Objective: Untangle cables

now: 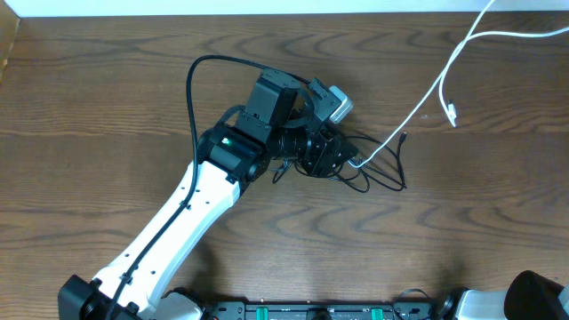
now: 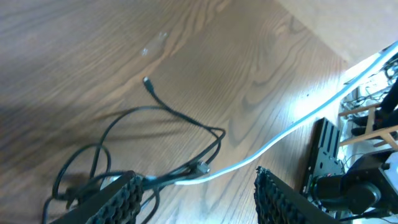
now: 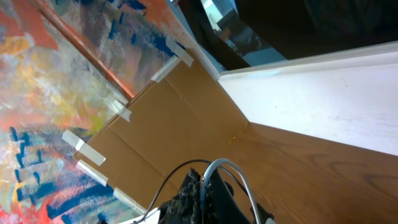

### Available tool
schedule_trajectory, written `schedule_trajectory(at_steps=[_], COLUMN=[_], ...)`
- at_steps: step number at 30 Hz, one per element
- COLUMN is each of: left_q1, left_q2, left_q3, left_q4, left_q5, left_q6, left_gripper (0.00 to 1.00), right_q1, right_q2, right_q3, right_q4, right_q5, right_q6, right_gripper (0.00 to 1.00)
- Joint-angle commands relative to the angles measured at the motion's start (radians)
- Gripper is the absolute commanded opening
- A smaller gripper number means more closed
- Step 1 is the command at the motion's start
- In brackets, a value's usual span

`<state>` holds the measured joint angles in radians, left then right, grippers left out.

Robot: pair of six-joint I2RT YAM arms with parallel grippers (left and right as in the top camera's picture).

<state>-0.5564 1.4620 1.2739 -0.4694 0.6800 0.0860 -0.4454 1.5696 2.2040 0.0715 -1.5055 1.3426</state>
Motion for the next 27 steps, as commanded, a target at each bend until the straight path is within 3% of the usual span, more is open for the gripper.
schedule_trajectory(at_steps=[1, 6, 19, 21, 27], left_q1=[-0.001, -0.007, -0.069, -0.069, -0.069], left_q2=[0.022, 0.072, 0.183, 0.183, 0.177], left_q3=[0.002, 0.002, 0.002, 0.002, 0.002], left_q4=[0.03, 0.101, 0.166, 0.19, 0.225], left_q5=[0.069, 0.22, 0.22, 0.242, 0.37], left_q6=[0.015, 0.011, -0.002, -0.055, -0.058], left_gripper=[0.61, 0.61, 0.61, 0.61, 0.61], right_q1=[-0.005, -0.005, -0.005, -0.005, -0.005], right_q2=[-0.012, -0.012, -0.012, -0.012, -0.012], right_q3=[0.019, 0.019, 0.019, 0.019, 0.019], right_q4=[0.003, 0.003, 0.003, 0.003, 0.003], right_q5=[0.006, 0.002, 0.003, 0.003, 0.002], right_q6=[-0.018, -0.018, -0.027, -0.04, -0.04], right_gripper=[0.01, 0.01, 0.02, 0.02, 0.01])
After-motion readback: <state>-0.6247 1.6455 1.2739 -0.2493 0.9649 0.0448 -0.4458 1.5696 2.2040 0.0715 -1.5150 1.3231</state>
